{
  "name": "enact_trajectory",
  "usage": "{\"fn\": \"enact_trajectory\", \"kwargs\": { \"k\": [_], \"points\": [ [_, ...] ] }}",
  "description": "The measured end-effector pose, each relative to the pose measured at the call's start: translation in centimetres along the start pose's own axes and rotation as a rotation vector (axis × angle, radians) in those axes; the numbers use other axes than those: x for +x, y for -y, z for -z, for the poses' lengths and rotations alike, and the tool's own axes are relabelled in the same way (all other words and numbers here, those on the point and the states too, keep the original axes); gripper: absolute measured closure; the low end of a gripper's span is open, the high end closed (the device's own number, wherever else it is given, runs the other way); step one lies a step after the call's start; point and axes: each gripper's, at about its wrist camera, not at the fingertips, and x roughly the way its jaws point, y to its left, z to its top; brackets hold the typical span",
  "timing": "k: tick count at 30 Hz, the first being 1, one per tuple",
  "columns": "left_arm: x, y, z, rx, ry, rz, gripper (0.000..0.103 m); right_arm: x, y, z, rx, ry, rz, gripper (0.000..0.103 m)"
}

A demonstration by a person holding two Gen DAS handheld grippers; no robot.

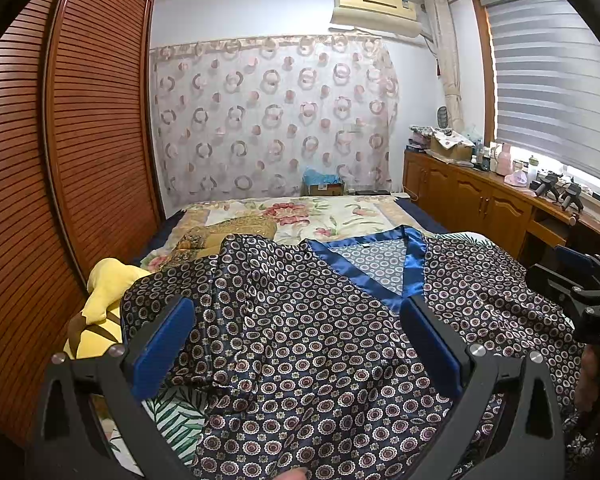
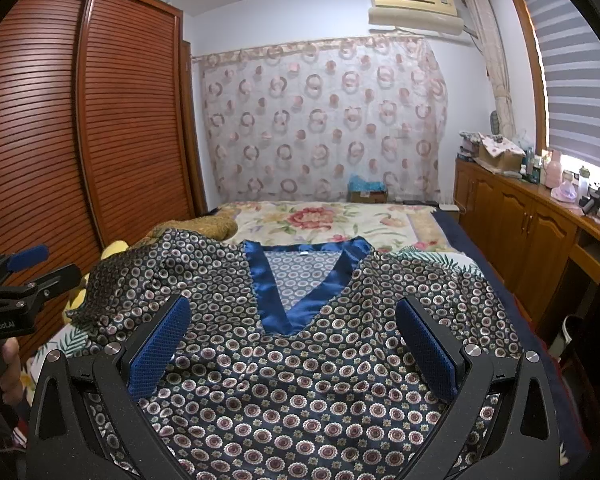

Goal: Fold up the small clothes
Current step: 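Grasp the pajama top's side edge with the left gripper and lift it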

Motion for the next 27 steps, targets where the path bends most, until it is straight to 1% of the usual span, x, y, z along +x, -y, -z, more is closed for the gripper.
{"fn": "enact_trajectory", "kwargs": {
  "k": [5,8,9,13,17,19,23,27],
  "points": [
    [0.4,-0.4,0.1,-0.001,-0.017,0.004,0.0,0.7,-1.2,0.2,0.0,-0.01,-0.005,0.0],
    [1.1,-1.2,0.6,-0.009,-0.038,0.011,0.0,1.3,-1.2,0.6,0.0,-0.024,-0.012,0.0],
    [1.4,-0.9,1.1,-0.01,-0.04,0.011,0.0,1.7,-1.4,0.8,0.001,-0.031,-0.014,0.0],
    [2.1,-2.0,1.4,-0.019,-0.058,0.008,0.0,1.8,-0.7,1.1,0.006,-0.047,-0.024,0.0],
    [3.2,-4.4,1.9,-0.036,-0.087,0.005,0.0,2.5,-0.8,1.2,-0.005,-0.064,-0.035,0.0],
    [3.6,-5.0,2.6,-0.035,-0.1,0.002,0.0,2.8,-0.8,1.3,-0.013,-0.075,-0.043,0.0],
    [5.0,-7.7,4.0,-0.035,-0.147,-0.016,0.0,4.0,-1.2,1.5,-0.029,-0.097,-0.077,0.0],
    [5.7,-9.8,4.7,-0.053,-0.173,-0.021,0.0,5.4,-1.7,2.1,-0.044,-0.136,-0.106,0.0]
  ]
}}
